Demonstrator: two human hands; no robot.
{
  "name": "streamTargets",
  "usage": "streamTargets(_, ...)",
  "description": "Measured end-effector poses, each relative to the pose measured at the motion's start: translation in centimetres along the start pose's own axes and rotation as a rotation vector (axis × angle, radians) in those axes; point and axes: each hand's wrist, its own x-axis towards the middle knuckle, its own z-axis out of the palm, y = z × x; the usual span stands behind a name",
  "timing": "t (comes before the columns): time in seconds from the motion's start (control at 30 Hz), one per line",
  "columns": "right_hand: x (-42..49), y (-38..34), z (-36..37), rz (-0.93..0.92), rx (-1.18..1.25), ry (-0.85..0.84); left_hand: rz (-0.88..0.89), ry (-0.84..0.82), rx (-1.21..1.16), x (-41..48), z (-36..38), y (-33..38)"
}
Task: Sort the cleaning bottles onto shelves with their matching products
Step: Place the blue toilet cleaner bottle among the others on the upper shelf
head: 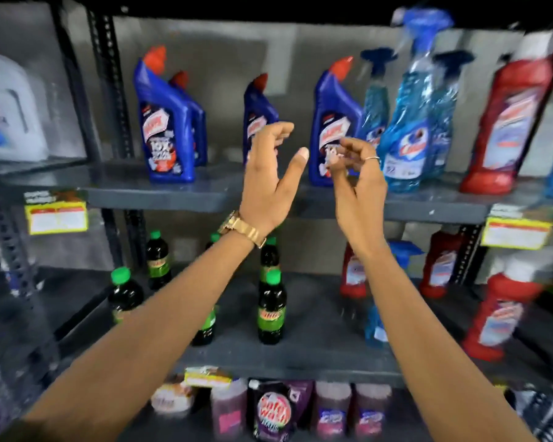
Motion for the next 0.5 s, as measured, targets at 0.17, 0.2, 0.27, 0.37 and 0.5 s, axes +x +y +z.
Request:
streamTargets(0.17, 6.9, 4.5, 0.2, 0.197, -0.306, -0.172, -0.402, -0.236, 0.042, 5.6, 5.0, -1.4)
streamTargets(0.2, 7.7, 5.6, 0.7, 0.245, -0.327, -0.201, -0.460, -0.274, 0.063, 6.2, 5.6, -2.0)
streamTargets(0.27, 8.1, 6.4, 1.2, 0.330, -0.325, -0.225, -0.556, -0.334, 0.062, 6.7, 6.4, -3.1)
streamTargets(0.37, 8.1, 6.1, 0.7, 0.395, -0.295, -0.233, -0.620, -0.341, -0.048, 7.3, 7.2, -4.0)
streamTargets(0.5, 8.8, 6.8, 0.4, 0.421, -0.369, -0.250, -0.685, -0.331, -0.118, 7.8, 7.1, -4.5)
